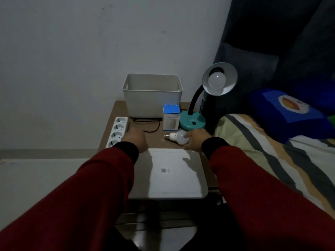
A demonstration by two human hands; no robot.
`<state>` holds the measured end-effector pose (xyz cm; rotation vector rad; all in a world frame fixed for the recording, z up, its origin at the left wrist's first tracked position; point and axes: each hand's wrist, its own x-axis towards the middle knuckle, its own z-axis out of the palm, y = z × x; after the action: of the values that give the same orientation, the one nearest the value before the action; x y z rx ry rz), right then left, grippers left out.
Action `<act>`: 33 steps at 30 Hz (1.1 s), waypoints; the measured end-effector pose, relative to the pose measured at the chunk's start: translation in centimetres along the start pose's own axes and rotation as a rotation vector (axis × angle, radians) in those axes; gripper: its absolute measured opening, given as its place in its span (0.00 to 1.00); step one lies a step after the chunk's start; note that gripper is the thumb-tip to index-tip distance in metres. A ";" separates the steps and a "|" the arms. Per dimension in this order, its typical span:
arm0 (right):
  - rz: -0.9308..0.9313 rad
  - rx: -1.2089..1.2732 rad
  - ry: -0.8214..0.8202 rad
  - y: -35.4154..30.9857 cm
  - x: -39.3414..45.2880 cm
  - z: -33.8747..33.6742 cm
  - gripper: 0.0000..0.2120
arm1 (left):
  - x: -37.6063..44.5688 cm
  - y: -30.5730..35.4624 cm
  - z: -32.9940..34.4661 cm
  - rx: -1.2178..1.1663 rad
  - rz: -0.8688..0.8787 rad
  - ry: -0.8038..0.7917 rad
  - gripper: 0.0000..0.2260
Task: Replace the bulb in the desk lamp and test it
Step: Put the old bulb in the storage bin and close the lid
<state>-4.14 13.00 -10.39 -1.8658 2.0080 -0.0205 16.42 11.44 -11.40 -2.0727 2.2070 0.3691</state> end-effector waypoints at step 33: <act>-0.170 0.454 0.224 -5.3 7.9 -9.0 0.29 | 9.5 -1.3 -13.4 0.025 0.058 0.083 0.20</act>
<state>-1.98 2.56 -2.79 -1.7814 1.7778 -0.7006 18.34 -1.03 -0.82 -2.0507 2.3104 0.2627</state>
